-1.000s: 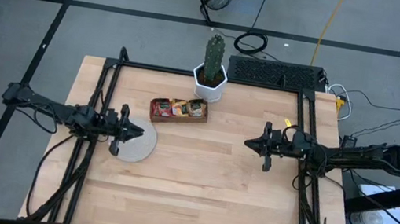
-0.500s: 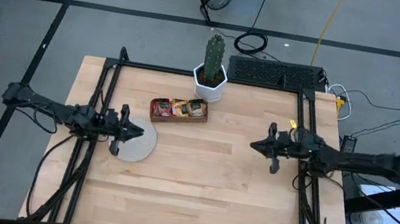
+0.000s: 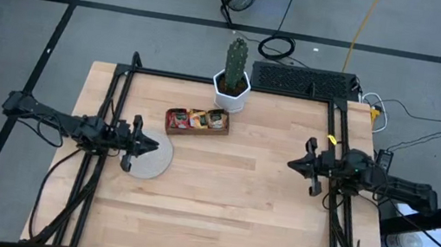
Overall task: Pick & Place Tea
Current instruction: Return to Home Position
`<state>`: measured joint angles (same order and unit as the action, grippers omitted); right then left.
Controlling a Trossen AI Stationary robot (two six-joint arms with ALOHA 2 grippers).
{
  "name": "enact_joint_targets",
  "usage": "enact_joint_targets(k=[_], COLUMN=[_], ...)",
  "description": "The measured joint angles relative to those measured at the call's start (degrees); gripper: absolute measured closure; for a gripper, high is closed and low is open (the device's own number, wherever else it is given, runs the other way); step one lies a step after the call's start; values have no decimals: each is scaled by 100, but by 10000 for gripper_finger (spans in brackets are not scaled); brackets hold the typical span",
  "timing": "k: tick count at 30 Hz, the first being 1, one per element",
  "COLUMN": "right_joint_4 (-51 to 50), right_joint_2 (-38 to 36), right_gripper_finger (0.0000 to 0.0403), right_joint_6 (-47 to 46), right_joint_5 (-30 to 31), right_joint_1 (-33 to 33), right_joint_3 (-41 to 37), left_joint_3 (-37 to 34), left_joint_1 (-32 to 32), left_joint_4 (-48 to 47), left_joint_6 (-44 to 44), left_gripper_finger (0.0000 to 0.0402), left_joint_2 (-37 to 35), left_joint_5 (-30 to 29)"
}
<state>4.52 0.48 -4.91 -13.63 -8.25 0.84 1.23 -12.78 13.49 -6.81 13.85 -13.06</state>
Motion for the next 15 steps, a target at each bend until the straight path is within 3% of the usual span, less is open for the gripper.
enact_joint_targets(k=[15], right_joint_4=[42], right_joint_2=[36], right_gripper_finger=[403], right_joint_6=[3], right_joint_5=[2], right_joint_1=[0], right_joint_3=[-4], left_joint_3=[0], left_joint_1=[0], left_joint_4=[5], left_joint_6=[-4], left_gripper_finger=[344], left_joint_2=[2], left_joint_5=[-2])
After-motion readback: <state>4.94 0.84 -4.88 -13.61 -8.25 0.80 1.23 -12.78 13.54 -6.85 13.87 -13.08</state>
